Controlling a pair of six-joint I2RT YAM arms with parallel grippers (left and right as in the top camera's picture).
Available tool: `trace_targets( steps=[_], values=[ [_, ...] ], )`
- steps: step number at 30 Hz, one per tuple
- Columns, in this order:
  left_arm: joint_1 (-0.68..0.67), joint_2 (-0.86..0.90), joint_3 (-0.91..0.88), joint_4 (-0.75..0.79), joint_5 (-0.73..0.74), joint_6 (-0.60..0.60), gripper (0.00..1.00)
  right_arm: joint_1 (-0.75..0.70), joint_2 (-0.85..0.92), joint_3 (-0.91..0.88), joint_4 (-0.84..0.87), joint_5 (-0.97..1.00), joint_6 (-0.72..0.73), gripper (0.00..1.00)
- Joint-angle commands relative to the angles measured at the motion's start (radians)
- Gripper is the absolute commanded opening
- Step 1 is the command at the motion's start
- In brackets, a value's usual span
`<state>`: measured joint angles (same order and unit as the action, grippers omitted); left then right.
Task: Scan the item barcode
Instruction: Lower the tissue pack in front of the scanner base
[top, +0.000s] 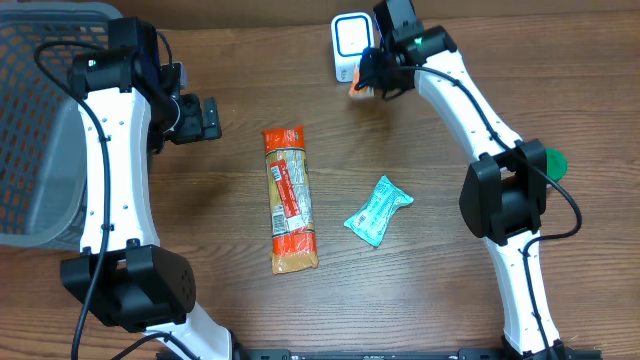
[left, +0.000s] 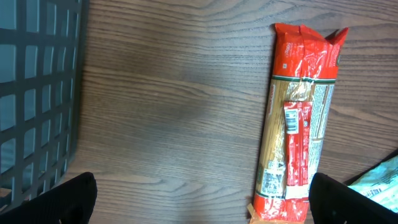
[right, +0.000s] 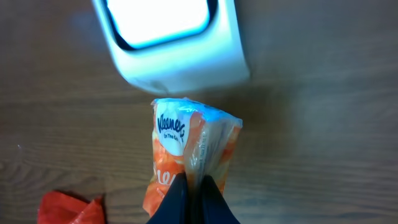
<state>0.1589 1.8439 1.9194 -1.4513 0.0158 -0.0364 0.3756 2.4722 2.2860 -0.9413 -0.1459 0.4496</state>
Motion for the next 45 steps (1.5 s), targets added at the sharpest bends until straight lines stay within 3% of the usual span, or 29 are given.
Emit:
trace_targets(
  steps=[1,12,23,45],
  values=[
    [-0.002,-0.025,0.018,-0.002,0.007,0.014,1.0,0.018,-0.007,-0.093,0.06,-0.102,0.071,0.04],
    [-0.002,-0.025,0.018,-0.002,0.007,0.014,1.0,0.016,-0.007,-0.256,0.329,-0.168,0.132,0.04],
    [-0.002,-0.025,0.018,-0.002,0.007,0.014,1.0,0.016,-0.007,-0.259,0.29,-0.056,0.157,0.04],
    [-0.002,-0.025,0.018,-0.002,0.007,0.014,1.0,0.018,-0.007,-0.27,0.429,0.042,0.156,0.04]
  ],
)
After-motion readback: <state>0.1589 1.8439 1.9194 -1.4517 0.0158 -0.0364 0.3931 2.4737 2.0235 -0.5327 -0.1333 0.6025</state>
